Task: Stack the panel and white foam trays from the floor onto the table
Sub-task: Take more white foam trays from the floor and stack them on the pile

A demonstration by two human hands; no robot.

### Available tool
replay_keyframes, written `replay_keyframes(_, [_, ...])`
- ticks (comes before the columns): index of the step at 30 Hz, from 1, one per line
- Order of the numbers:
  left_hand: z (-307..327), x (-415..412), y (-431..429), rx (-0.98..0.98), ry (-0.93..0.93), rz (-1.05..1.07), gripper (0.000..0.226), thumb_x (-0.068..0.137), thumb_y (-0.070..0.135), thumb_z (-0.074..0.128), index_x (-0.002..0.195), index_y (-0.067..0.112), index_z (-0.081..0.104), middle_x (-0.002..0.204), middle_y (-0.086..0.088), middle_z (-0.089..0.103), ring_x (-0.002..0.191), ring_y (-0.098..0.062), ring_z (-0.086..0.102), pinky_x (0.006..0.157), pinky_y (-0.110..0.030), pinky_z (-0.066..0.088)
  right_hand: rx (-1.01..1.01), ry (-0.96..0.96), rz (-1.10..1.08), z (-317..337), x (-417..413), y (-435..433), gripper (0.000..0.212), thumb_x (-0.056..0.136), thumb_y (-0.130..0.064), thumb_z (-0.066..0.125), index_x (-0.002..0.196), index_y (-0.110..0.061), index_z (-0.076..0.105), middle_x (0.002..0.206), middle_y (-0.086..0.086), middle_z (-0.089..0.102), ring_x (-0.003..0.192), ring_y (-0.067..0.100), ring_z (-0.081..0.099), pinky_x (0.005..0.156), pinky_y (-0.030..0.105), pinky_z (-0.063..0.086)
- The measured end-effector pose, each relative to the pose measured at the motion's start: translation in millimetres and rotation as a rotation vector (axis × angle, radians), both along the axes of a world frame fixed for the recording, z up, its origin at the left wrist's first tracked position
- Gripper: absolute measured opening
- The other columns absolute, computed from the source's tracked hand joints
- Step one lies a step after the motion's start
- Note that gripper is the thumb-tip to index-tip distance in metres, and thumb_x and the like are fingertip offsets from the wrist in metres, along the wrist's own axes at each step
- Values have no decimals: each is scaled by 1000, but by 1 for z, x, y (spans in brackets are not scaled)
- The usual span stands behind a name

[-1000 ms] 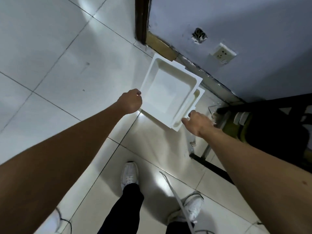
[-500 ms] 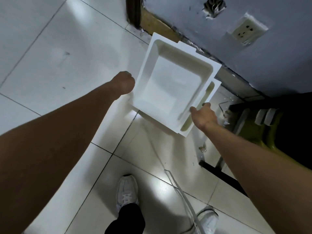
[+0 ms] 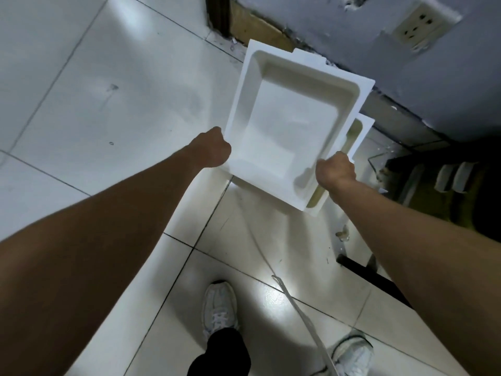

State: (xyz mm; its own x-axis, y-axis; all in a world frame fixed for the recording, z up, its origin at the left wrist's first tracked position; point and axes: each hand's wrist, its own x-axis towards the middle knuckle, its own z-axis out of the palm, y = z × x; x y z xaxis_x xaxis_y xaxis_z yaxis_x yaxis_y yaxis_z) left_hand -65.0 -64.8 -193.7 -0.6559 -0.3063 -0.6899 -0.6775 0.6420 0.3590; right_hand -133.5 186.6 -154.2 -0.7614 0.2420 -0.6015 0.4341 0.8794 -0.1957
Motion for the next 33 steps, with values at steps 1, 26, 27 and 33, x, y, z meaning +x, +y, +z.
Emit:
replay_keyframes(1, [4,2,0,-53,14,-60,45,97,12,40,141,3,40,143,-17,48,128,-35,48,100,-35,37,4,-10,3,4,-2,0,34,98,-21,46,127,-5,53,126,16,59,112,37,57,86,37,47])
replay_keyframes(26, [240,64,34,-252,183,20,24,97,23,51,103,2,58,109,-19,60,98,-40,59,82,-38,44,90,-106,223,270,47,20,38,98,-17,46,133,-3,46,132,19,57,121,38,55,93,39,46])
replay_keyframes(27, [251,65,33,-251,184,38,23,96,24,53,101,2,58,108,-18,60,96,-39,60,80,-38,43,89,-98,240,279,49,20,38,98,-18,48,133,-3,45,131,19,58,120,37,56,93,40,46])
replay_keyframes(33, [347,66,39,-239,218,115,36,95,21,57,120,-2,45,116,-20,58,103,-41,59,80,-39,42,54,-20,312,369,58,26,44,98,-17,48,138,0,41,131,18,58,120,38,55,92,38,45])
